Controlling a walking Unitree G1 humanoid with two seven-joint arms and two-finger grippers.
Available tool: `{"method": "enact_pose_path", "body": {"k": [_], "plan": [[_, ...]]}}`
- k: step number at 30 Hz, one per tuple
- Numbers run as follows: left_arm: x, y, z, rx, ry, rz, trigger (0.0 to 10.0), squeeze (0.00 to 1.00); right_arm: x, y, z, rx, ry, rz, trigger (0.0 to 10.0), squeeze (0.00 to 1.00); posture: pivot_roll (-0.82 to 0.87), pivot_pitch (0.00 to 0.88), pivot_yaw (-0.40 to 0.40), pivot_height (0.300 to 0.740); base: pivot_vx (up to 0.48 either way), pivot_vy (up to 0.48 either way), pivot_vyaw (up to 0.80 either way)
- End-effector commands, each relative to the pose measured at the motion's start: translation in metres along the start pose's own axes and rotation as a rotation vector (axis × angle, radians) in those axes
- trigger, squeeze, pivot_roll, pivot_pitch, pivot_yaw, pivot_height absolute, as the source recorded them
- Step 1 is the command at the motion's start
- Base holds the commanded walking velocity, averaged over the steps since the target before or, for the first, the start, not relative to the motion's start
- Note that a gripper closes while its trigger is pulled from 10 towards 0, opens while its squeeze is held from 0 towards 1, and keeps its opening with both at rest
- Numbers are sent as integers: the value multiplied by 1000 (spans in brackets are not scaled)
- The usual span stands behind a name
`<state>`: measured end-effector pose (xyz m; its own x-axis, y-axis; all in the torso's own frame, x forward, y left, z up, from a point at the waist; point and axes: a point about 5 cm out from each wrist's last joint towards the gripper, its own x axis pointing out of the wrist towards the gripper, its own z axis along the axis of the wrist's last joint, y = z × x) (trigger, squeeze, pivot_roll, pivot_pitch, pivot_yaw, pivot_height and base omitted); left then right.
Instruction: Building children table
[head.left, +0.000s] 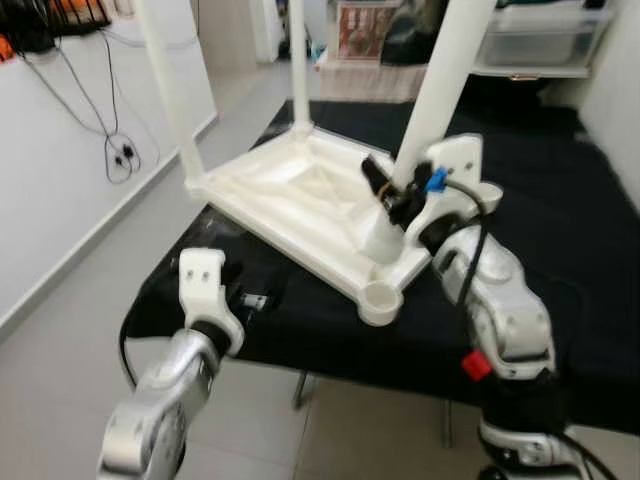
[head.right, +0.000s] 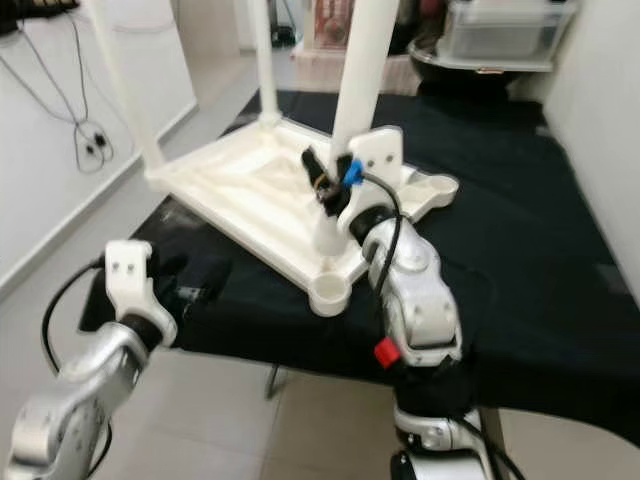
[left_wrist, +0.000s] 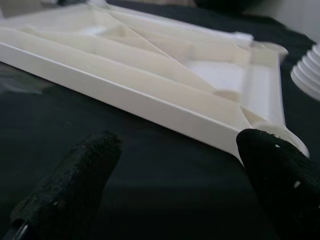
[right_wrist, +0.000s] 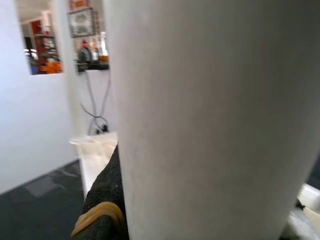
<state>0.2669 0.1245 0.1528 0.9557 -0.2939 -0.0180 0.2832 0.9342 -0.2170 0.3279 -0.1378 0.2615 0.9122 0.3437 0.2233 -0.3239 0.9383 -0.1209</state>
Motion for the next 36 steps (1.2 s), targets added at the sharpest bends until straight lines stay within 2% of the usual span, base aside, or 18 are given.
{"method": "enact_pose_path", "body": {"k": [1,4,7,8,11,14,15,16,18,21,23,28,29,32,34,36], "plan": [[-3,7,-4,32,18,18,10000,0,0,5,3,3,-14,21,10000,0,-75,113,54,740,0,0,0],[-8,8,-14,50,40,-2,10000,0,-1,7,-5,-8,11,37,10000,0,-74,100,57,740,0,0,0],[-8,7,-15,49,38,-9,10000,0,-1,8,-6,-9,15,41,10000,0,-74,100,57,740,0,0,0],[-12,3,-15,90,38,-83,10000,0,1,11,-8,3,14,101,10000,0,-68,111,65,740,0,0,0],[-14,1,-16,113,38,-116,10000,0,2,13,-9,4,10,136,10000,0,-68,111,65,740,0,0,0],[-24,-7,-23,146,34,-177,10000,0,9,24,-11,13,5,310,10000,0,-47,129,69,740,0,0,0],[-24,-7,-23,146,34,-177,10000,0,9,24,-11,13,5,310,10000,0,-47,129,69,740,0,0,0],[-28,-8,-23,138,20,-176,10000,0,11,34,-10,19,-7,457,10000,0,-43,139,68,740,0,0,0],[-32,-9,-22,128,3,-175,10000,0,10,44,-7,37,-20,639,10000,0,-37,148,64,740,0,0,0],[-33,-10,-22,131,4,-185,10000,0,10,45,-6,57,-19,698,10000,0,-36,148,62,740,0,0,0],[-34,-18,-20,163,-8,-229,10000,0,13,37,-4,80,-17,829,10000,0,-13,199,49,740,0,0,0],[-38,-25,-16,188,-33,-266,10000,0,15,26,2,116,-29,924,10000,0,3,213,46,740,0,0,0],[-42,-27,-14,202,-43,-272,10000,0,12,22,5,130,-38,976,10000,0,15,248,49,740,0,0,0],[-47,-28,-14,214,-53,-269,10000,0,6,18,8,153,-44,1040,10000,0,22,249,52,740,0,0,0],[-56,-31,-14,239,-71,-254,10000,0,-1,8,8,184,-33,1139,10000,0,41,258,60,740,0,0,0],[-59,-31,-14,252,-80,-250,10000,0,-1,3,9,181,-34,1169,10000,0,51,261,69,740,0,0,0]]}}
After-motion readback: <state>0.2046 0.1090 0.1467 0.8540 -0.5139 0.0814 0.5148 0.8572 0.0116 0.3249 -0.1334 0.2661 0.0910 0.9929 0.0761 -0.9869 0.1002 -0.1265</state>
